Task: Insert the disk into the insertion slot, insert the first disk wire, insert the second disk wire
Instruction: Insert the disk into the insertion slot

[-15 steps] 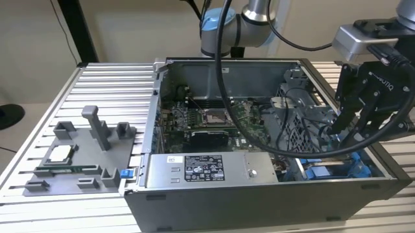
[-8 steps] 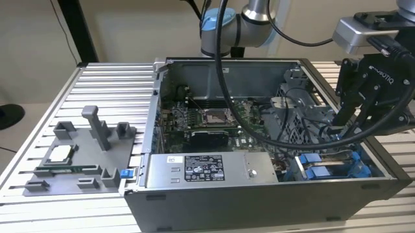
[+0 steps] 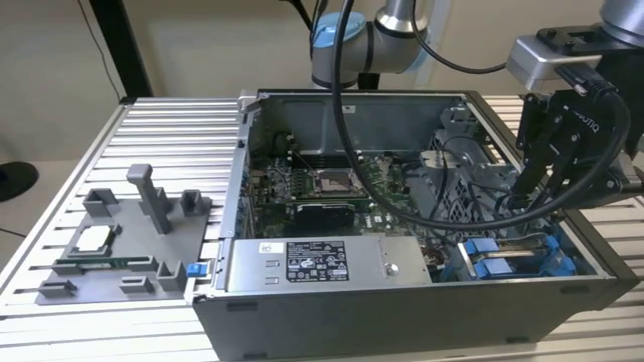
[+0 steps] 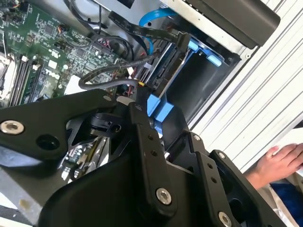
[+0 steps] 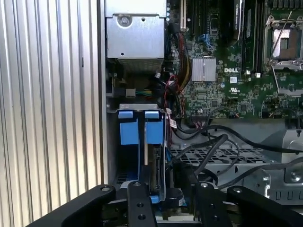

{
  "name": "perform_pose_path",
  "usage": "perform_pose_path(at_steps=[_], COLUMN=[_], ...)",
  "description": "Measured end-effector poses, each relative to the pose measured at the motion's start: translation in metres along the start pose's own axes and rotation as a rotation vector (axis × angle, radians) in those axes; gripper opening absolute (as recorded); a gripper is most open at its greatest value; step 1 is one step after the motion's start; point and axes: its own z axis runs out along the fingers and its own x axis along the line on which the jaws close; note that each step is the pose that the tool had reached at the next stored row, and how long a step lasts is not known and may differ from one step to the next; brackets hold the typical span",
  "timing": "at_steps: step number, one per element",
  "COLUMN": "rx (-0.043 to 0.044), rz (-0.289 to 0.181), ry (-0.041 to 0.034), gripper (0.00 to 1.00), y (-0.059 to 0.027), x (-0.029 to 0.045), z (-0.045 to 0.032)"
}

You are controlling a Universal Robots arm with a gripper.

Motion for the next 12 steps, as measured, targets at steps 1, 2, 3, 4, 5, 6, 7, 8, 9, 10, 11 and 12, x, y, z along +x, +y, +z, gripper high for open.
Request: perform_pose_path(at_steps=[1, 2, 3, 4, 5, 6, 7, 8, 9, 10, 11, 12], rx=[0.0004, 0.0006, 0.0008, 0.0011, 0.0015, 0.0022, 0.0032, 0.0043, 0.0053, 0.0065, 0.0077, 0.0087], rz=[0.0, 0.0, 0.0, 0.0, 0.0, 0.0, -0.001, -0.001, -0.002, -0.004, -0.006, -0.01], ry=[-0.0021, -0.0052, -0.009, -0.014, -0.0204, -0.0261, -0.0321, -0.0371, -0.0403, -0.0428, -0.0434, -0.0438], gripper=[1.0, 1.0, 1.0, 1.0, 1.0, 1.0, 1.0, 1.0, 1.0, 1.0, 1.0, 1.0], y=[0.0001, 0.0003, 0.0004, 0.0005, 0.0007, 0.0008, 0.001, 0.0013, 0.0014, 0.0015, 0.0016, 0.0016], x=[-0.0003, -0.0006, -0.0008, -0.0009, -0.0009, -0.001, -0.0009, -0.0009, -0.0009, -0.001, -0.001, -0.001], z=[0.0007, 0.0012, 0.0017, 0.0022, 0.0029, 0.0034, 0.004, 0.0045, 0.0048, 0.0052, 0.0053, 0.0054])
